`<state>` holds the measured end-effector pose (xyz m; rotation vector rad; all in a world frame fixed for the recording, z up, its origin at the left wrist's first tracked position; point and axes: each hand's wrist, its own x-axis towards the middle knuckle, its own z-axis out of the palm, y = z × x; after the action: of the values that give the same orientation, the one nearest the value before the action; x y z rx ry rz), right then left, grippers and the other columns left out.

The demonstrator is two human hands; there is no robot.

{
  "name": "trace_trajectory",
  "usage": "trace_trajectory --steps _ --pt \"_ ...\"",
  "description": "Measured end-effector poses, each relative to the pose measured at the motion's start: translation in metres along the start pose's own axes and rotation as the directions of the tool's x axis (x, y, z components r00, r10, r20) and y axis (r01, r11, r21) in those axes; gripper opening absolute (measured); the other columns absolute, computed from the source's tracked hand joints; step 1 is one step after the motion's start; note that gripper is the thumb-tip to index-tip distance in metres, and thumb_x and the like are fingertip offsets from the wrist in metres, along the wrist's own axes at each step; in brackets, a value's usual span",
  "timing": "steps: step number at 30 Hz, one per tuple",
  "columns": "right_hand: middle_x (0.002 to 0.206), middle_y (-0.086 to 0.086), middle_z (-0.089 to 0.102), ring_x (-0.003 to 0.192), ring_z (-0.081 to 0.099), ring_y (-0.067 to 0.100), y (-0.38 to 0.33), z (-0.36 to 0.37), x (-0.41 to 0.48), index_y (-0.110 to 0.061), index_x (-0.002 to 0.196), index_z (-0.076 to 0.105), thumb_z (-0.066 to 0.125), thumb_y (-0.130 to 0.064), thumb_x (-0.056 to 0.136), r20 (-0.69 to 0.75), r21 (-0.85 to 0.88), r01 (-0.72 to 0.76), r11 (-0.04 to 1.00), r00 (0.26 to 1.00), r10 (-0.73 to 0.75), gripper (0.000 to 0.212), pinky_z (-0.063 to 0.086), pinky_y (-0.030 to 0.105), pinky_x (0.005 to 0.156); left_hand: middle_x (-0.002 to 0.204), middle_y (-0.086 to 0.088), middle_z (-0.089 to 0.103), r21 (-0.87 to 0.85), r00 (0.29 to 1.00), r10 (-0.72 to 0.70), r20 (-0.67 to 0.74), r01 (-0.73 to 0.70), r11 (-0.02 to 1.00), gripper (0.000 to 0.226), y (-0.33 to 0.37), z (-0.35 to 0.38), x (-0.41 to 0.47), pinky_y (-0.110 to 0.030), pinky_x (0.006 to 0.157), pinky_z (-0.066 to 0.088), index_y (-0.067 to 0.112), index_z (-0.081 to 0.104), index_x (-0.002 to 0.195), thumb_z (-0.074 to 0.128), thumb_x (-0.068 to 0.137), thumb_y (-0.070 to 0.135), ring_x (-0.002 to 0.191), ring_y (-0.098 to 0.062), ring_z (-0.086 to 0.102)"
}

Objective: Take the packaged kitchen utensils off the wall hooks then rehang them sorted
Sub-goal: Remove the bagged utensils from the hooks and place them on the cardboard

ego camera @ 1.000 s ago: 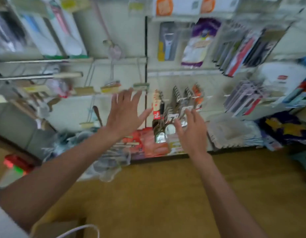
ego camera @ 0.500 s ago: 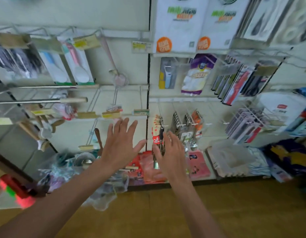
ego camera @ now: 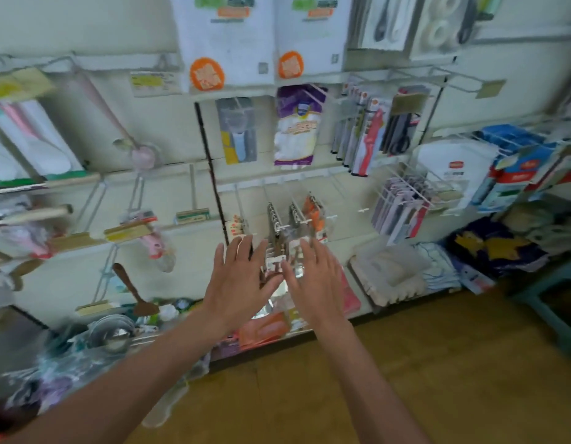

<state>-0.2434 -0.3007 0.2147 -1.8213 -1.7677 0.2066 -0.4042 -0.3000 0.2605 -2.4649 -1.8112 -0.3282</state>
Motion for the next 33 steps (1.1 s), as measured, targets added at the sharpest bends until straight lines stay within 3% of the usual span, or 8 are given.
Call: trace_trajectory --steps 4,10,18,23,28,33 --pt "0.159 0.009 0.032 0.148 0.024 0.027 0.029 -0.007 0.008 -0.019 0.151 0.037 0.039 -0.055 0.102 -0.053 -0.027 -0.018 0.999 0.998 0.016 0.061 0.018 0.045 0.121 0.153 -0.010 0.035 -0.020 0.998 0.058 -0.013 -0.058 0.998 0.076 0.025 0.018 0.020 -0.050 0.118 0.016 0.021 0.033 0.151 0.022 0.092 0.066 0.143 -0.030 0.027" --pt "0.159 0.010 0.032 0.148 0.023 0.028 0.055 -0.012 0.025 -0.020 0.152 0.034 0.036 -0.056 0.102 -0.066 -0.085 -0.052 0.995 0.997 0.047 0.062 0.019 0.046 0.122 0.153 -0.011 0.034 -0.049 0.994 0.102 -0.035 -0.103 0.993 0.071 0.034 0.033 0.048 -0.054 0.119 0.019 0.019 0.033 0.150 0.038 0.094 0.063 0.143 -0.030 0.026" --pt "0.152 0.014 0.042 0.143 0.036 0.032 0.066 0.003 0.047 -0.015 0.146 0.043 0.043 -0.054 0.100 -0.098 -0.182 -0.094 0.979 0.992 0.077 0.060 0.031 0.050 0.116 0.152 -0.009 0.035 -0.087 0.992 0.128 -0.012 -0.129 0.988 0.071 0.027 0.054 0.082 -0.052 0.118 0.020 0.019 0.030 0.150 0.032 0.094 0.062 0.142 -0.029 0.027" --pt "0.157 0.011 0.034 0.147 0.027 0.028 0.065 0.018 0.069 -0.017 0.150 0.035 0.035 -0.057 0.102 -0.058 -0.232 -0.140 0.963 0.990 0.130 0.063 0.021 0.045 0.120 0.149 -0.014 0.040 -0.099 0.989 0.148 -0.019 -0.149 0.984 0.070 0.015 0.070 0.104 -0.052 0.116 0.023 0.015 0.036 0.148 0.039 0.094 0.059 0.139 -0.033 0.034" --pt "0.154 0.014 0.039 0.145 0.032 0.029 0.072 0.033 0.086 -0.016 0.147 0.038 0.035 -0.059 0.102 -0.104 -0.240 -0.172 0.955 0.983 0.151 0.063 0.030 0.048 0.118 0.151 -0.014 0.038 -0.153 0.985 0.169 -0.014 -0.170 0.974 0.068 0.000 0.088 0.130 -0.052 0.117 0.021 0.017 0.036 0.148 0.040 0.094 0.059 0.140 -0.033 0.033" --pt "0.151 0.015 0.043 0.142 0.037 0.030 0.077 0.034 0.094 -0.013 0.146 0.042 0.036 -0.059 0.101 -0.140 -0.229 -0.212 0.950 0.973 0.183 0.065 0.035 0.049 0.115 0.149 -0.014 0.041 -0.154 0.979 0.203 0.007 -0.199 0.968 0.075 0.004 0.100 0.153 -0.052 0.116 0.027 0.016 0.038 0.147 0.023 0.092 0.065 0.138 -0.032 0.035"
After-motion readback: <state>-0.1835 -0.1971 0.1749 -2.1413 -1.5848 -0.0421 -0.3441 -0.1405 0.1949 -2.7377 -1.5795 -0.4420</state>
